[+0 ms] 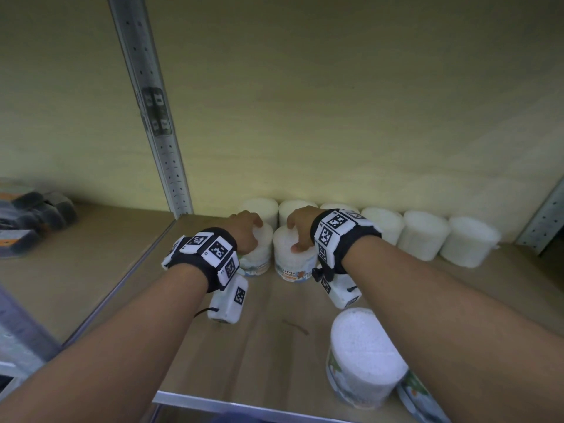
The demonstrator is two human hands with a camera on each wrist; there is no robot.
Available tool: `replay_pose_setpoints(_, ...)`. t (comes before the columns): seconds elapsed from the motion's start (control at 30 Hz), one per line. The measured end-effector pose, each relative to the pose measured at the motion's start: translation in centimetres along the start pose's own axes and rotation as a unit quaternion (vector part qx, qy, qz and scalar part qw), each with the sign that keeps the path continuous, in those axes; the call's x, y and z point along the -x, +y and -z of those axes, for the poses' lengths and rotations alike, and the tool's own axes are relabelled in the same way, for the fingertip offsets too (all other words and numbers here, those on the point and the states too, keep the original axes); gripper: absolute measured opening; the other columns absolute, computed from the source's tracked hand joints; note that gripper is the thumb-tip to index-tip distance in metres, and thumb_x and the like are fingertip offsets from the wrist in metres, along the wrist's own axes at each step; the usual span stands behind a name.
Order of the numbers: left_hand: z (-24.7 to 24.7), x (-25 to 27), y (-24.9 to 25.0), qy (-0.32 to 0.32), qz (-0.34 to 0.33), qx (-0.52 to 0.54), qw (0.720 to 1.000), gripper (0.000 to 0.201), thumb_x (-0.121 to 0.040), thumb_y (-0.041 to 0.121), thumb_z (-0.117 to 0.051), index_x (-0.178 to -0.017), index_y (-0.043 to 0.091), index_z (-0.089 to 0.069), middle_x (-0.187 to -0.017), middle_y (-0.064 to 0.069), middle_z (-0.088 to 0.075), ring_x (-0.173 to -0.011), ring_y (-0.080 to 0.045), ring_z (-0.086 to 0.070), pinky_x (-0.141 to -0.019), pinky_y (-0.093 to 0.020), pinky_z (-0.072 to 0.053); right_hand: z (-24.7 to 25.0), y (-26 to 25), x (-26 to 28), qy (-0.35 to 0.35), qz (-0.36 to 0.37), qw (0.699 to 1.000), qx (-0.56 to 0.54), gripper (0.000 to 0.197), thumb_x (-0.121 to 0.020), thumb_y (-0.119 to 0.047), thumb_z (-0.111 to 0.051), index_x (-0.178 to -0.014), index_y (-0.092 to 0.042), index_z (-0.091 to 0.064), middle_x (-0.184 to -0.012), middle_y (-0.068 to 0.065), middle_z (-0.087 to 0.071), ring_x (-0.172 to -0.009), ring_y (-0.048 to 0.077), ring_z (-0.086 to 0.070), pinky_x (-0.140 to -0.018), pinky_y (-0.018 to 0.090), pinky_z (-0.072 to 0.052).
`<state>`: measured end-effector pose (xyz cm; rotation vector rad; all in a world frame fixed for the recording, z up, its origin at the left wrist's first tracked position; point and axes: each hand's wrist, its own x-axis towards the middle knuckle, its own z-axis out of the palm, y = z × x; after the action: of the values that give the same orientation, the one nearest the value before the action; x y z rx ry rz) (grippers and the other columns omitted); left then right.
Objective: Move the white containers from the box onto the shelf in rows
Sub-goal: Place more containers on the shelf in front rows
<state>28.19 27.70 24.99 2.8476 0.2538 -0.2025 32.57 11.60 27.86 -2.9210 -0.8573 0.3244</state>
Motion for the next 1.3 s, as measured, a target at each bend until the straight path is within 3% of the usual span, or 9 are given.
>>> replay_pose_setpoints(0.2,0.5,0.4,-0.2,-0.027,-0.036,0.049,0.998,0.057,-0.086,-0.010,-0.044,-0.135,0.018,-0.046,-0.150,-0.006,-0.032,-0.136,-0.026,-0.036,-0.102,-0.034,-0.039,0.0,-0.2,0.2,0.000,-0.004,1.000,0.005,0.062,-0.079,-0.026,-0.076,-0.134,-0.012,-0.052,-0.137,0.011,-0.053,-0.126,0.029,-0.052,-0.100,0.035,-0.044)
replay_pose_setpoints(0.43,-0.7,1.1,-0.7,0.095,0.011,-0.027,0.995,0.048,-0.089,0.042,-0.057,-0.129,0.015,-0.049,-0.133,-0.009,-0.044,-0.123,-0.029,-0.044,-0.099,-0.038,-0.038,0.1,-0.7,0.3,-0.005,-0.018,0.999,0.028,0.058,-0.081,-0.027,-0.074,-0.132,-0.012,-0.054,-0.135,0.011,-0.055,-0.125,0.029,-0.053,-0.100,0.036,-0.045)
replay_pose_setpoints(0.63,-0.8,0.9,-0.6,0.085,0.011,-0.028,0.996,0.050,-0.090,0.043,-0.056,-0.130,0.015,-0.049,-0.134,-0.011,-0.045,-0.124,-0.030,-0.043,-0.101,-0.040,-0.038,0.4,-1.4,0.2,-0.036,-0.074,0.995,0.057,0.060,-0.078,-0.029,-0.076,-0.132,-0.014,-0.054,-0.134,0.009,-0.055,-0.122,0.029,-0.054,-0.100,0.038,-0.046)
replay_pose_setpoints(0.77,-0.4,1.0,-0.6,0.052,-0.005,-0.013,0.999,0.048,-0.093,0.032,-0.056,-0.136,0.015,-0.044,-0.142,-0.009,-0.041,-0.130,-0.027,-0.041,-0.105,-0.037,-0.036,-2.0,-0.1,-6.0,-0.071,-0.071,0.988,0.116,0.110,-0.019,-0.070,-0.082,-0.121,-0.041,-0.051,-0.125,-0.010,-0.055,-0.095,0.019,-0.054,-0.084,0.047,-0.052)
replay_pose_setpoints(0.83,-0.2,1.0,-0.7,0.035,-0.016,-0.009,0.999,0.048,-0.094,0.025,-0.054,-0.139,0.015,-0.041,-0.146,-0.007,-0.038,-0.132,-0.026,-0.040,-0.105,-0.033,-0.034,-2.2,-0.4,-6.0,-0.083,-0.079,0.986,0.117,0.114,-0.008,-0.074,-0.078,-0.115,-0.042,-0.054,-0.119,-0.012,-0.056,-0.091,0.015,-0.053,-0.083,0.044,-0.051)
replay_pose_setpoints(0.93,0.1,1.0,-0.6,0.012,-0.032,-0.004,0.999,0.049,-0.096,0.011,-0.049,-0.143,0.015,-0.036,-0.151,-0.007,-0.033,-0.135,-0.026,-0.038,-0.105,-0.030,-0.034,-2.4,0.0,-5.7,-0.098,-0.069,0.987,0.109,0.088,-0.038,-0.064,-0.083,-0.117,-0.033,-0.061,-0.122,-0.009,-0.060,-0.091,0.010,-0.050,-0.081,0.029,-0.046)
replay_pose_setpoints(1.07,0.1,0.6,-0.2,0.043,-0.028,0.013,0.999,0.048,-0.094,0.015,-0.052,-0.141,0.014,-0.039,-0.147,-0.012,-0.034,-0.136,-0.030,-0.034,-0.108,-0.035,-0.033,0.0,-1.2,-0.4,-0.022,-0.043,0.997,0.059,0.060,-0.077,-0.032,-0.077,-0.130,-0.015,-0.056,-0.132,0.006,-0.056,-0.117,0.025,-0.056,-0.096,0.035,-0.046)
replay_pose_setpoints(1.17,-0.2,0.3,0.0,0.067,0.013,0.000,0.998,0.051,-0.092,0.036,-0.056,-0.136,0.014,-0.044,-0.140,-0.012,-0.039,-0.129,-0.031,-0.039,-0.104,-0.039,-0.037,0.0,-0.5,0.2,0.003,-0.031,0.999,0.031,0.055,-0.082,-0.025,-0.073,-0.132,-0.012,-0.054,-0.135,0.011,-0.054,-0.125,0.029,-0.053,-0.099,0.036,-0.045)
replay_pose_setpoints(1.3,-0.6,0.0,-0.3,0.052,0.018,-0.015,0.998,0.053,-0.090,0.043,-0.056,-0.135,0.016,-0.046,-0.140,-0.010,-0.041,-0.128,-0.028,-0.043,-0.103,-0.038,-0.040,-0.3,-0.4,-0.1,0.001,-0.017,1.000,0.019,0.055,-0.083,-0.025,-0.072,-0.132,-0.012,-0.053,-0.135,0.011,-0.054,-0.125,0.028,-0.053,-0.099,0.035,-0.045)
